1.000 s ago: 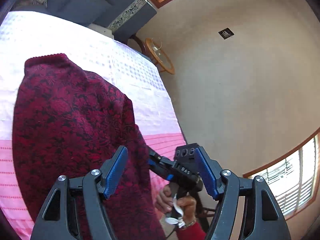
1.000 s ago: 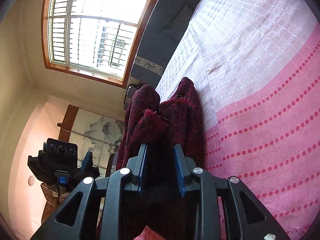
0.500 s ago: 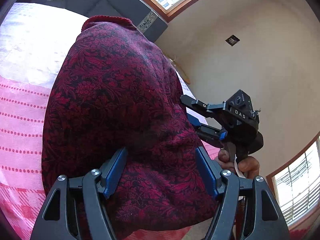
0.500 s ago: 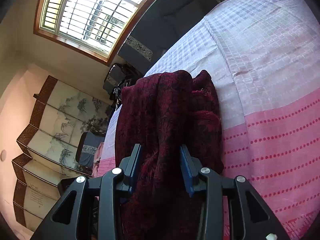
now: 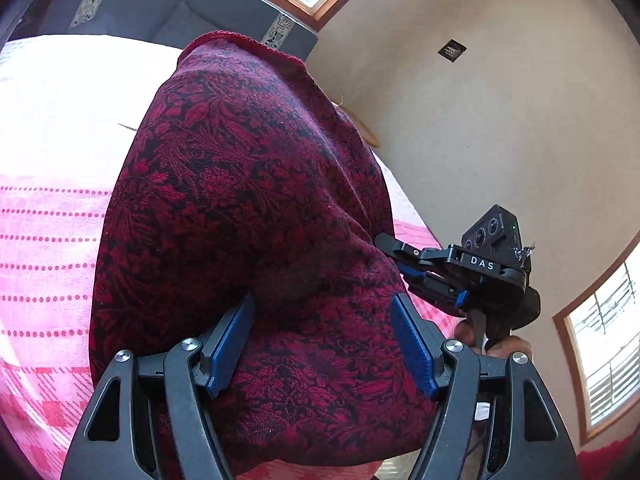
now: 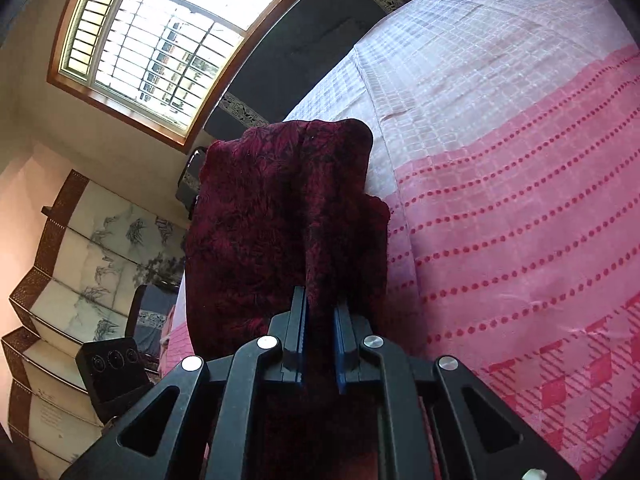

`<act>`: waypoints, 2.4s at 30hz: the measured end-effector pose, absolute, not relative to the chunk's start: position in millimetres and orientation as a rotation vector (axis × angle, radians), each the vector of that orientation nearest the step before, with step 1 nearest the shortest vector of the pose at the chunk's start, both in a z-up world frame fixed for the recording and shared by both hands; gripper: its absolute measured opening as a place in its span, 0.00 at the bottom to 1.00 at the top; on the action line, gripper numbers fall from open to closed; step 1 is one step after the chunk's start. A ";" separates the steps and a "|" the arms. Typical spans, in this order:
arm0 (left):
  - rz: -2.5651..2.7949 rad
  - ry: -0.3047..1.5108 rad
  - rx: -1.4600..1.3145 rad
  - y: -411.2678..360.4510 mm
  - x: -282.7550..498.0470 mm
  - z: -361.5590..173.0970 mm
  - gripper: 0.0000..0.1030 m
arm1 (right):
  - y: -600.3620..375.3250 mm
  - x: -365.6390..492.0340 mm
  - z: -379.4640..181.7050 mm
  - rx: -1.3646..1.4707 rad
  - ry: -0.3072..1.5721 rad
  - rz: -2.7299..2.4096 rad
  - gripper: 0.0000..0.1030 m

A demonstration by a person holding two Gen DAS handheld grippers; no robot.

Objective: Fold small clothes

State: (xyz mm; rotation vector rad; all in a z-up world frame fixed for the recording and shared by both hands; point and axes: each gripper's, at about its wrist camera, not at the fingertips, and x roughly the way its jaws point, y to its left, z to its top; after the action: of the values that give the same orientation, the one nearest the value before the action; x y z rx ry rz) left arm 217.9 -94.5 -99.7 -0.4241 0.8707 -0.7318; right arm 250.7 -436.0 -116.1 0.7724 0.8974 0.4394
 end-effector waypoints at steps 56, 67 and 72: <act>-0.575 0.721 -0.583 -46.4 196.8 -135.3 0.72 | -376.7 292.1 -77.6 0.438 0.866 0.649 0.12; -0.623 0.725 -0.504 -56.3 191.5 -140.7 0.73 | -428.7 244.8 -126.2 0.657 0.794 0.554 0.11; -0.630 0.711 -0.473 -59.8 192.0 -140.4 0.75 | -425.1 241.1 -113.8 0.651 0.766 0.554 0.11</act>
State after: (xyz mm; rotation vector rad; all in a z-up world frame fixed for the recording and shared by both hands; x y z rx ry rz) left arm 192.0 -59.8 -140.4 -0.4728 0.7111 -0.6295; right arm 241.1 -425.1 -113.8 0.6509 0.7659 0.5543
